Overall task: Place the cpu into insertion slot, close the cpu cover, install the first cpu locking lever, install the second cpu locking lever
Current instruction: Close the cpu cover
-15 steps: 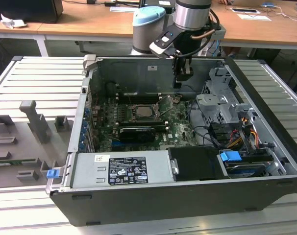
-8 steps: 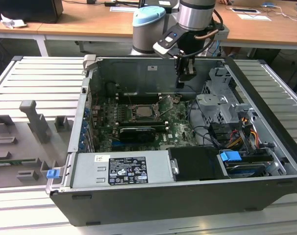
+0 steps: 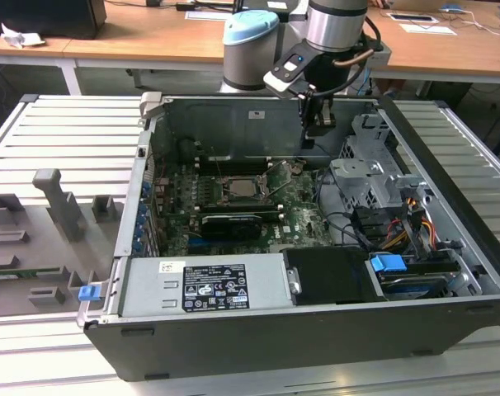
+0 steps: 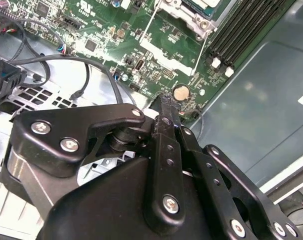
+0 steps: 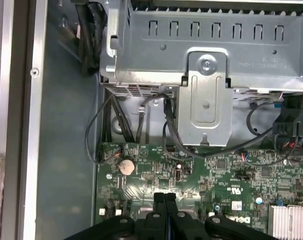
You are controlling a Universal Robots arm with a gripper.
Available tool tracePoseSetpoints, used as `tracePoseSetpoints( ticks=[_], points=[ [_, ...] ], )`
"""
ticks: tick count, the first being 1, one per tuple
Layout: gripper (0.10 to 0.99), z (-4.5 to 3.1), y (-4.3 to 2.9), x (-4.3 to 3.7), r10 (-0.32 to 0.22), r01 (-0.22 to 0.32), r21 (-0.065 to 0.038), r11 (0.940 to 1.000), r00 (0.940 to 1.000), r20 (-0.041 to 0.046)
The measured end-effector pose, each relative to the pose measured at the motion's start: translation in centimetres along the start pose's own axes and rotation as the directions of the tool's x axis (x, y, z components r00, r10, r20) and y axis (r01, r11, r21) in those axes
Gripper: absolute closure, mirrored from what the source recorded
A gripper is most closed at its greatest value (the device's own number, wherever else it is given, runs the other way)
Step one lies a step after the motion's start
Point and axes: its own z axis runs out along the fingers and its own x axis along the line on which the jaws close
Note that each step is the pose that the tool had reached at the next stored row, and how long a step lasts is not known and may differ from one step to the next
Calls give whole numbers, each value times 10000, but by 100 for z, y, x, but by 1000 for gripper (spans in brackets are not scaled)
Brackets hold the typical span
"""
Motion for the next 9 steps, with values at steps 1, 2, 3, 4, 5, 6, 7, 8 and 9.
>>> tracePoseSetpoints(
  ticks=[1,2,3,4,5,6,7,8,9],
  points=[
    [980,0,9,0,0,0,0,10000,10000,0],
    [980,0,23,-1,0,0,0,10000,10000,0],
    [980,1,34,-1,0,0,0,10000,10000,0],
    [980,1,48,-2,0,0,0,10000,10000,0],
    [980,1,59,-2,1,-1,0,10000,10000,0],
    [980,2,72,-2,1,-1,0,10000,10000,0],
    [980,2,84,-3,1,-1,0,10000,10000,0],
    [980,2,109,-3,0,0,0,10000,10000,-1],
    [980,3,119,-4,-1,1,1,10000,10000,-1]
  ],
)
